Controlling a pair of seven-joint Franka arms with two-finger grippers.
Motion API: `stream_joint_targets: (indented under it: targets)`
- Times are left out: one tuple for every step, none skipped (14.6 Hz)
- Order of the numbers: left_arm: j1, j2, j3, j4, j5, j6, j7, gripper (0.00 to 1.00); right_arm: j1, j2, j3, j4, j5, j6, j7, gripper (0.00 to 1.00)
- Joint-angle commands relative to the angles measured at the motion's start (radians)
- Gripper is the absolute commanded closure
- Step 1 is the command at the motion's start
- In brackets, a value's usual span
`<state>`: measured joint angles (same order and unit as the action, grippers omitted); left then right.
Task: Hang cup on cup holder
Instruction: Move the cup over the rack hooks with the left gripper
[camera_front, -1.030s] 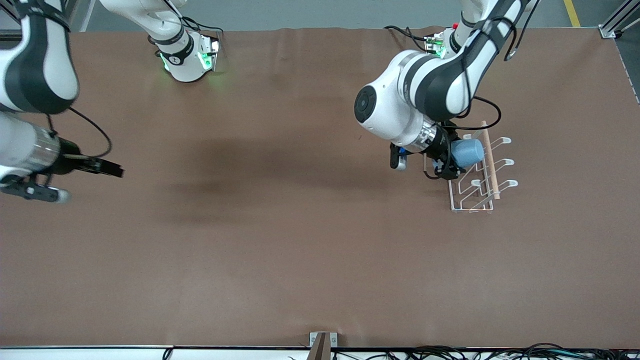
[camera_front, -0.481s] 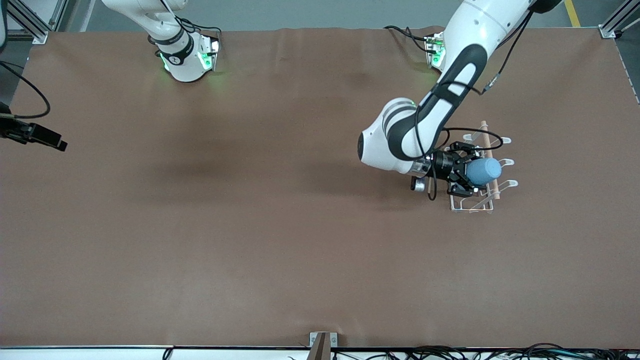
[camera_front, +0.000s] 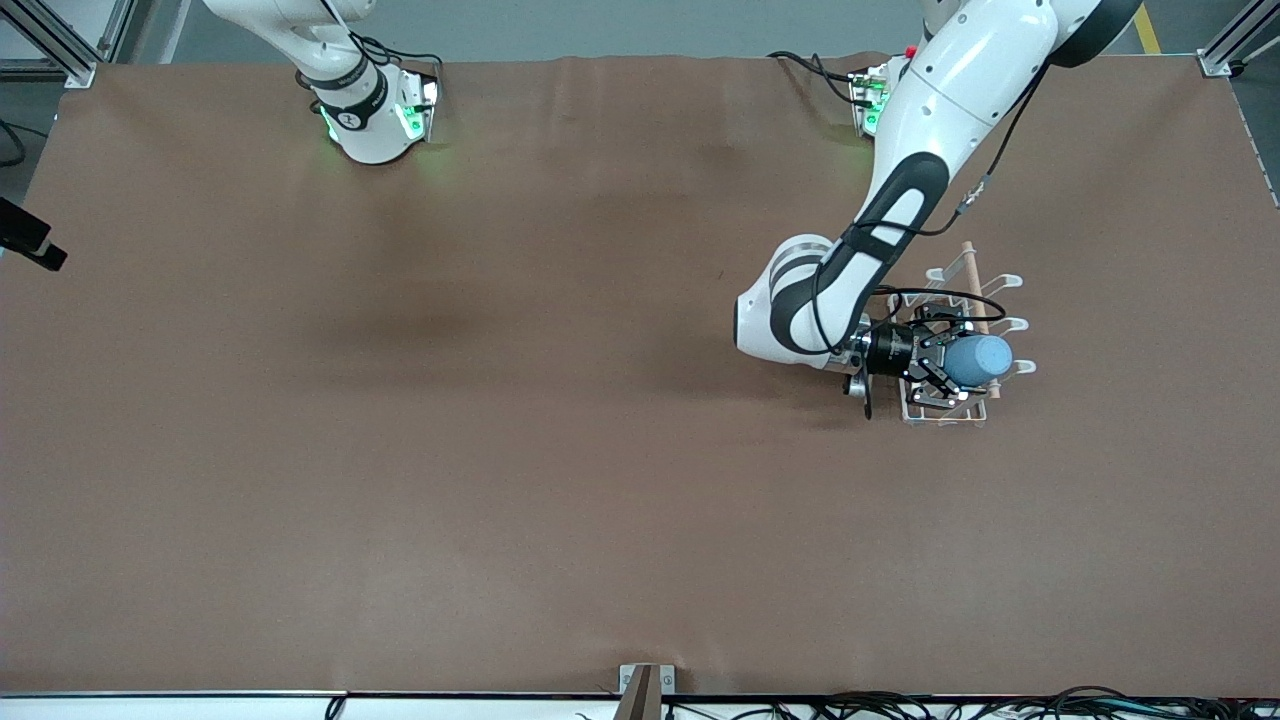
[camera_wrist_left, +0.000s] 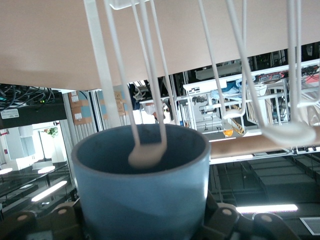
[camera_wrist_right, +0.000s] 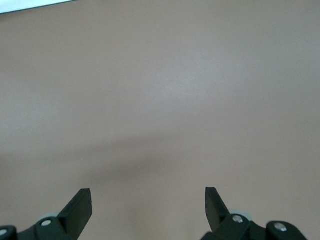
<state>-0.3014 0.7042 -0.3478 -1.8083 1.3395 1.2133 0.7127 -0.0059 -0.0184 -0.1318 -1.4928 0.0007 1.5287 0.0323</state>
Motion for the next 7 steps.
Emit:
stream_joint_targets:
  targets:
    - [-0.004, 0.017, 0.003, 0.000, 0.015, -0.044, -0.059, 0.68, 0.007, 0.008, 0.001, 0.011, -0.008, -0.013, 0.009, 0.00]
    - [-0.004, 0.021, 0.003, 0.004, 0.007, -0.063, -0.093, 0.55, 0.007, 0.008, 0.001, 0.011, -0.008, -0.013, 0.009, 0.00]
    - [-0.002, 0.021, 0.003, 0.012, -0.012, -0.069, -0.119, 0.43, 0.009, 0.008, 0.003, 0.011, -0.007, -0.015, 0.011, 0.00]
    - [-0.002, 0.018, 0.003, 0.014, -0.032, -0.071, -0.133, 0.33, 0.010, 0.008, 0.004, 0.011, -0.007, -0.015, 0.011, 0.00]
    - [-0.002, 0.017, 0.003, 0.020, -0.037, -0.071, -0.140, 0.20, 0.014, 0.008, 0.006, 0.011, -0.007, -0.015, 0.009, 0.00]
    - [-0.002, 0.017, 0.003, 0.026, -0.049, -0.071, -0.142, 0.14, 0.015, 0.008, 0.006, 0.011, -0.008, -0.015, 0.008, 0.00]
    - [-0.002, 0.018, 0.003, 0.044, -0.066, -0.071, -0.142, 0.08, 0.015, 0.008, 0.006, 0.011, -0.007, -0.015, 0.008, 0.00]
